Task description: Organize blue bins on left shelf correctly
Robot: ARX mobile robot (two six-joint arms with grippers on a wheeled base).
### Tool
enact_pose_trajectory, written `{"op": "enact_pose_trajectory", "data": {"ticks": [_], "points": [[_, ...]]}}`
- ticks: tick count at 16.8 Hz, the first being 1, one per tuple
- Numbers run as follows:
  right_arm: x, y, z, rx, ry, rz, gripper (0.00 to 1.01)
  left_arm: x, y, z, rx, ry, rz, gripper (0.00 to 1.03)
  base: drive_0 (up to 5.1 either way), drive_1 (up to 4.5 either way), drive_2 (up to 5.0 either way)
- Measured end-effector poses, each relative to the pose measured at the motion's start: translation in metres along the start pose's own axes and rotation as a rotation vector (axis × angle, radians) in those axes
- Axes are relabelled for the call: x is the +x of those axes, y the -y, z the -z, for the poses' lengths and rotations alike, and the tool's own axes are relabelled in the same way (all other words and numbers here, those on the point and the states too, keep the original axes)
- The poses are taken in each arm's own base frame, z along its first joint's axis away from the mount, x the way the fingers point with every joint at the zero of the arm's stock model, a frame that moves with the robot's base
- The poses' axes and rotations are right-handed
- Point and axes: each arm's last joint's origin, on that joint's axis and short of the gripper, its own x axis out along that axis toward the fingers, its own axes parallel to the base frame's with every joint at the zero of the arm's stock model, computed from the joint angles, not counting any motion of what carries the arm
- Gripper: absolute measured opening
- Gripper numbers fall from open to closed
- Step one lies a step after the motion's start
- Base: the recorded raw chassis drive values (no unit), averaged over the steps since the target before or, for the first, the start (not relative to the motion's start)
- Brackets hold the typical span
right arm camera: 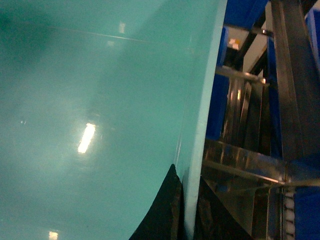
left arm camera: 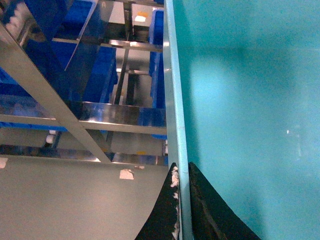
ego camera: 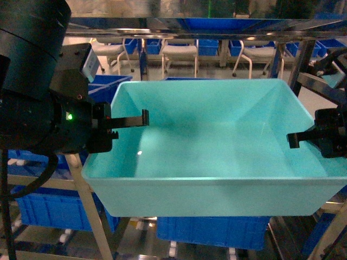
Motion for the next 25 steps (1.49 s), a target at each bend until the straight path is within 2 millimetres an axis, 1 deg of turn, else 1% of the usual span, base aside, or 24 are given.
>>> {"op": "enact_pose_trajectory", "data": {"ticks": [2,4,6,13,19,23,25], "points": [[0.01,0.002,0.006,0.005,-0.055,0.014,0.02,0.01,0.0,0.005,0.005,-0.044,0.006,0.02,0.0,0.0,0.0],[0.015,0.006,0.011,-0.033,-0.1,0.059,0.02,0.011,0.0,0.008,0.004,-0.104,0.009,0.02,0.0,0.0,0.0],[0.016,0.006,0.011,-0.06,-0.102,0.074,0.02,0.011,0.001,0.009,-0.002,-0.108,0.012,0.02,0.0,0.0,0.0],[0.019,0.007,0.01,-0.073,-0.118,0.07,0.02,0.012,0.002,0.009,-0.002,-0.124,0.007,0.02,0.0,0.0,0.0],[0.027,0.013,0.01,-0.067,-0.139,0.106,0.02,0.029,0.007,0.008,0.001,-0.165,0.016,0.02,0.0,0.0,0.0],[0.03,0.017,0.007,-0.072,-0.131,0.126,0.02,0.046,0.014,0.0,0.011,-0.2,0.0,0.02,0.0,0.0,0.0],[0.03,0.019,0.007,-0.078,-0.133,0.131,0.02,0.047,0.015,0.002,0.015,-0.205,-0.001,0.02,0.0,0.0,0.0]]}}
